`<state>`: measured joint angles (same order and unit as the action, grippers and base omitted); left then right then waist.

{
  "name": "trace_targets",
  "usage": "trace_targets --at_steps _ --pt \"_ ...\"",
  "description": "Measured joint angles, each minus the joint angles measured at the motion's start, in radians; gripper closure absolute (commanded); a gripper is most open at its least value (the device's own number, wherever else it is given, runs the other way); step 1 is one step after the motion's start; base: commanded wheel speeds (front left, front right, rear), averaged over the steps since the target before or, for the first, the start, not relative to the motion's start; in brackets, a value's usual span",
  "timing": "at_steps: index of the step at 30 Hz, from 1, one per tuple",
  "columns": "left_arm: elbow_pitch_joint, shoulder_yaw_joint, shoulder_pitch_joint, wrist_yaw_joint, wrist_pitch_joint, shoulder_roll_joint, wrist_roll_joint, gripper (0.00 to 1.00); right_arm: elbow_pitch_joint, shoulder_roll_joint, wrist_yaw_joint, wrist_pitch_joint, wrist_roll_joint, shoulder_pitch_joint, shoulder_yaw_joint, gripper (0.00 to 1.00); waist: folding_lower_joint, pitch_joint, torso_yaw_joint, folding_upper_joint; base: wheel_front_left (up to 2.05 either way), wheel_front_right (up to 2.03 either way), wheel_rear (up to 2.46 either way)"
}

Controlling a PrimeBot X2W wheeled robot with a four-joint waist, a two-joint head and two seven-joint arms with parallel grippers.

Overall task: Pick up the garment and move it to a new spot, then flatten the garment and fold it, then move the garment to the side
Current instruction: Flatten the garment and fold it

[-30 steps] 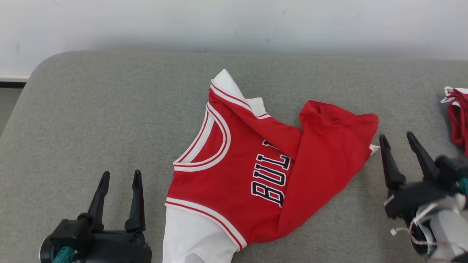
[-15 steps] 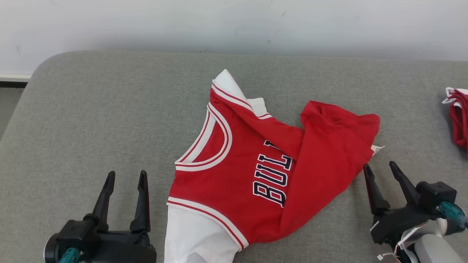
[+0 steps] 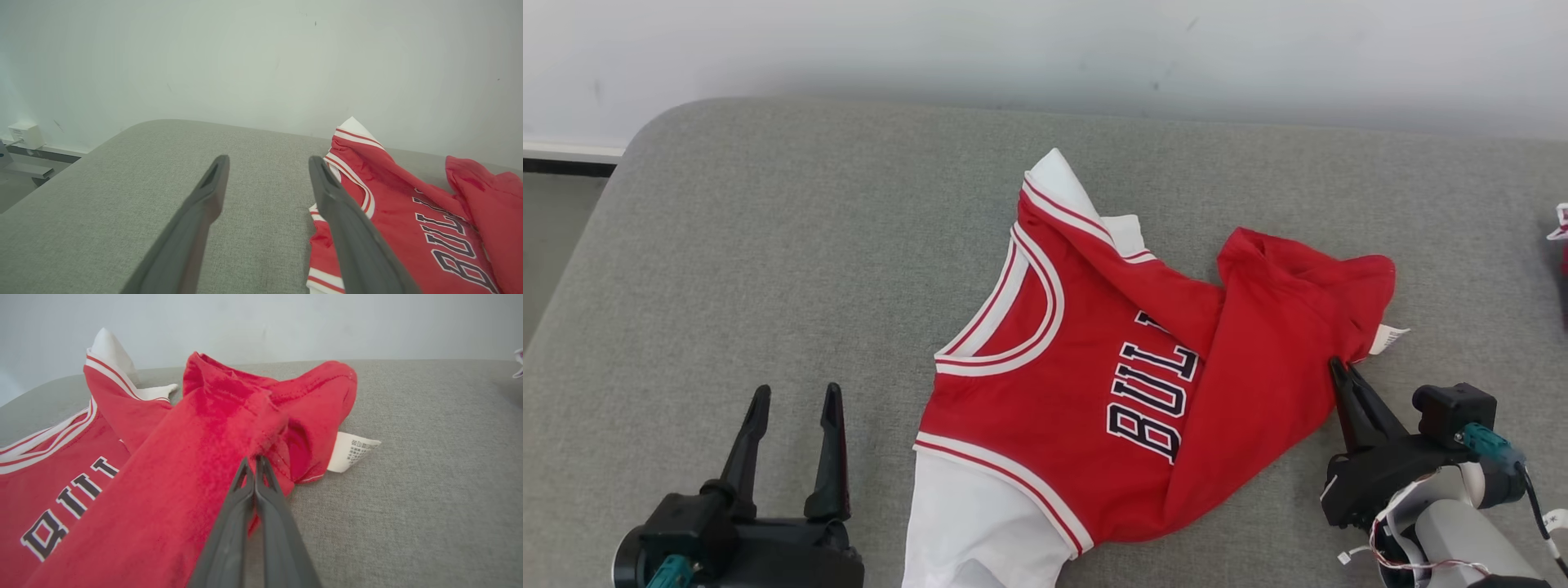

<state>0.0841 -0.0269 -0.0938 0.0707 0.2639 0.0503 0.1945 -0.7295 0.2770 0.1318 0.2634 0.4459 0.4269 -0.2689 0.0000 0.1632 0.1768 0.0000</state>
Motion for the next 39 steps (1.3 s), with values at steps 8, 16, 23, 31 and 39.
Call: trace_targets --at_steps 8,16,23,31,39 --pt "0.001 -0.005 0.028 -0.009 0.0 0.0 0.002 0.0 0.208 0.01 0.0 0.0 -0.027 -0.154 0.024 1.0 0.0 -0.023 -0.047 0.0 0.0 0.0 0.0" --pt "0.006 -0.006 0.031 -0.008 0.0 0.0 0.011 0.0 0.38 0.012 0.0 -0.038 -0.061 -0.312 0.091 1.0 0.0 -0.027 -0.102 0.0 0.0 0.0 0.0" --pt "0.003 -0.004 0.038 -0.013 0.0 0.0 0.011 0.0 0.492 -0.032 0.0 -0.095 -0.093 -0.415 0.167 0.0 0.0 -0.034 -0.126 0.0 0.0 0.0 0.0" --pt "0.0 0.005 0.049 -0.009 0.0 0.0 0.009 0.0 0.561 -0.052 0.0 -0.095 -0.132 -0.432 0.227 0.0 -0.0001 -0.053 -0.138 0.0 0.0 0.0 0.0" --pt "-0.018 0.026 0.083 -0.017 0.0 0.0 -0.003 0.0 0.606 -0.065 0.0 -0.054 -0.15 -0.428 0.25 0.0 -0.0001 -0.08 -0.155 0.0 0.0 0.0 0.0"
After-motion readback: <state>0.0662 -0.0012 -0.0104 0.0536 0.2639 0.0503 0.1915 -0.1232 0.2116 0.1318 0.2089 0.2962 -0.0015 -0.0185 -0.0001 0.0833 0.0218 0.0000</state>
